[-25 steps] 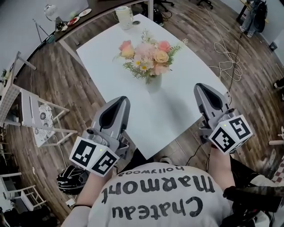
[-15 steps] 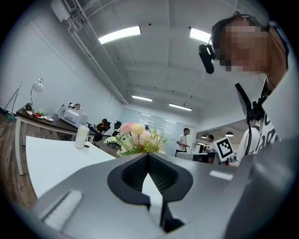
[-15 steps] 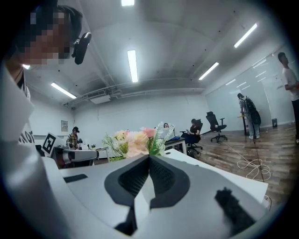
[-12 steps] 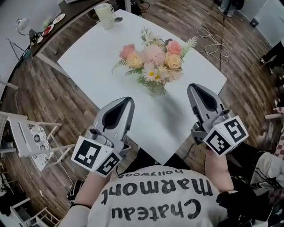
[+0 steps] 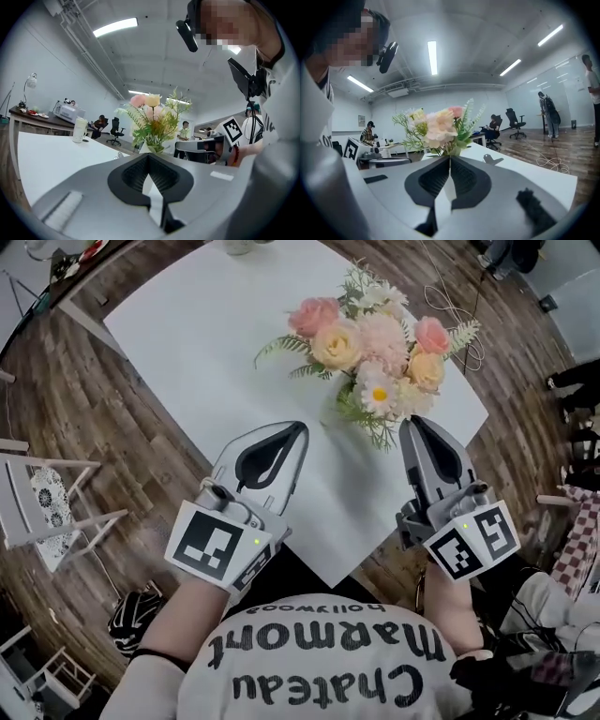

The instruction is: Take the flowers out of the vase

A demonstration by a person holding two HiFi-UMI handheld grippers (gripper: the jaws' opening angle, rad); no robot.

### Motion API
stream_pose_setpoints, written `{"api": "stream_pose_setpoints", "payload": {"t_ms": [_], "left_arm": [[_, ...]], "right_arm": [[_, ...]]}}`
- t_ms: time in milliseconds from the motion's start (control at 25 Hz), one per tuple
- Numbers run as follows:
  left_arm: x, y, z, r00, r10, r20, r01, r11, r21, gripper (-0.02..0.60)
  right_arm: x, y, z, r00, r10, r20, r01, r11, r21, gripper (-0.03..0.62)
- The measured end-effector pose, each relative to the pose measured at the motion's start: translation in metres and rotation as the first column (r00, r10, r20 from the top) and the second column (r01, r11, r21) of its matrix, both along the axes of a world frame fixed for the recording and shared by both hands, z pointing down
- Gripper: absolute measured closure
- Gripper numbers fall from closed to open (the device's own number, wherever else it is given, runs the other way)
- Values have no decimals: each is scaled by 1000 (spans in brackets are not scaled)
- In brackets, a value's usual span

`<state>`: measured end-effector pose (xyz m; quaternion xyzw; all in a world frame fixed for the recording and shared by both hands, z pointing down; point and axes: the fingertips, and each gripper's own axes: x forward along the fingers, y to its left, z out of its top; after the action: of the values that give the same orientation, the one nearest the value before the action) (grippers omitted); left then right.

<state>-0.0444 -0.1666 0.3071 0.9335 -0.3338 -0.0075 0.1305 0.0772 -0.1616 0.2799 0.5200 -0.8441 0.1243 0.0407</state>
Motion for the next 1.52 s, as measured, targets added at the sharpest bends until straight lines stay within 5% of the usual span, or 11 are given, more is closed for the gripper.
{"api": "stream_pose_setpoints", "payload": {"t_ms": [280,320,400,520,680,880,1280,1520], "left_arm": [[5,-4,11,1000,-6,-28,6,1000,7,592],[7,-3,12,1000,0,-24,1,1000,4,579],[12,0,21,1000,24,10,-24,999,-26,458],[25,-3,40,992,62,108,-59,998,-32,396],[50,-23,57,972,94,217,-113,990,79,296],[78,-43,70,967,113,227,-137,987,89,226],[110,-51,85,946,219,240,-249,963,100,196],[111,-57,90,949,198,246,-230,967,109,219]], "right_arm": [[-8,-11,6,998,-59,-13,59,998,11,574],[-10,-12,8,997,-70,-17,70,998,6,519],[-12,-13,13,996,-88,-25,87,996,-4,453],[-14,-13,14,994,-97,-44,98,995,2,441],[-12,-17,12,994,-93,-56,94,996,8,436],[-6,-21,13,993,-86,-78,87,996,0,428],[-3,-29,15,993,-95,-69,94,995,-14,428],[-7,-32,17,989,-120,-83,120,993,-9,427]]}}
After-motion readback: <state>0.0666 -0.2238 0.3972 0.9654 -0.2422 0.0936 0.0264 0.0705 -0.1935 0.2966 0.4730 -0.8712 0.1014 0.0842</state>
